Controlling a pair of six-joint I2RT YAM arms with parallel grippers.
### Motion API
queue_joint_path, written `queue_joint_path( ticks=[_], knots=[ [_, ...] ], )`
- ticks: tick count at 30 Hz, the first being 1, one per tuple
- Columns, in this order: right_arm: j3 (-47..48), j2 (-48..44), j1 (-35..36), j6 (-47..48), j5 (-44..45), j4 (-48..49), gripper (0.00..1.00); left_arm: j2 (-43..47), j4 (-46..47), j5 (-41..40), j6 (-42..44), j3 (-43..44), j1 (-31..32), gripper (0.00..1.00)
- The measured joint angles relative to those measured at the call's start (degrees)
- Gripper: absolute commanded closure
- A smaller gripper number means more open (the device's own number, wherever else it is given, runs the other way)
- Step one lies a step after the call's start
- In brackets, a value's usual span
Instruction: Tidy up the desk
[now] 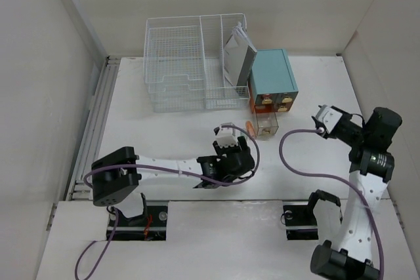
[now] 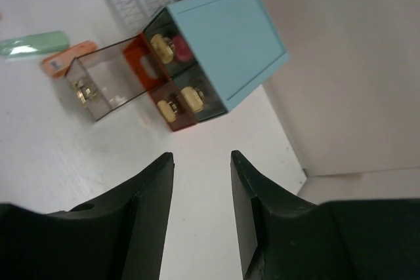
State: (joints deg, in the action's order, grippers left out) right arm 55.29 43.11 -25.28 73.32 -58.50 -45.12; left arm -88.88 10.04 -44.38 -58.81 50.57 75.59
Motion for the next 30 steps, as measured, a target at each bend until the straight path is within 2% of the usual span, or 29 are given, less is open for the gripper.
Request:
queue_joint_path(
  ticks=[3, 6, 8, 10, 12, 14, 17, 21, 24, 30],
  knots=[
    [-1.86, -2.93, 3.04, -9.94, 1.92, 11.41, 0.55, -0.70, -13.31, -3.21, -4.15, 2.69, 1.20, 0.48],
    [1.99, 1.66, 8.17, -21.00, 4.98, 18.75, 0.55, -2.19, -23.69, -5.25, -8.37, 4.24, 1.95, 0.48],
    [7.61, 7.58, 12.13, -27.87, 7.10, 19.37, 0.58, -2.64, -27.98, -5.42, -10.16, 4.31, 1.99, 0.48],
    [16.94, 15.72, 16.98, -32.68, 7.52, 14.38, 0.62, -2.51, -30.36, -5.25, -11.28, 4.13, 1.99, 0.48],
    [26.75, 24.22, 22.08, -36.02, 5.27, 9.86, 0.62, -1.25, -30.34, -4.59, -12.15, 2.78, 1.99, 0.48],
    [30.64, 29.27, 26.71, -40.00, 3.21, 7.04, 0.55, 1.99, -30.77, -3.61, -12.72, -0.11, 2.19, 0.48],
    [30.75, 32.06, 35.50, -45.81, 5.51, 2.67, 0.53, 7.96, -29.77, -2.27, -12.72, -4.63, 2.75, 0.47],
    [28.81, 31.10, 47.95, -51.67, 16.87, 2.01, 0.49, 10.05, -25.86, -0.20, -10.34, -7.61, 3.30, 0.47],
    [28.22, 30.03, 49.94, -53.99, 22.91, 1.79, 0.46, 6.86, -22.49, 0.72, -7.72, -7.63, 3.61, 0.47],
    [26.58, 30.69, 49.00, -56.54, 29.09, 1.77, 0.43, -7.30, -21.51, 1.25, -3.43, -1.42, 3.82, 0.47]
  ],
)
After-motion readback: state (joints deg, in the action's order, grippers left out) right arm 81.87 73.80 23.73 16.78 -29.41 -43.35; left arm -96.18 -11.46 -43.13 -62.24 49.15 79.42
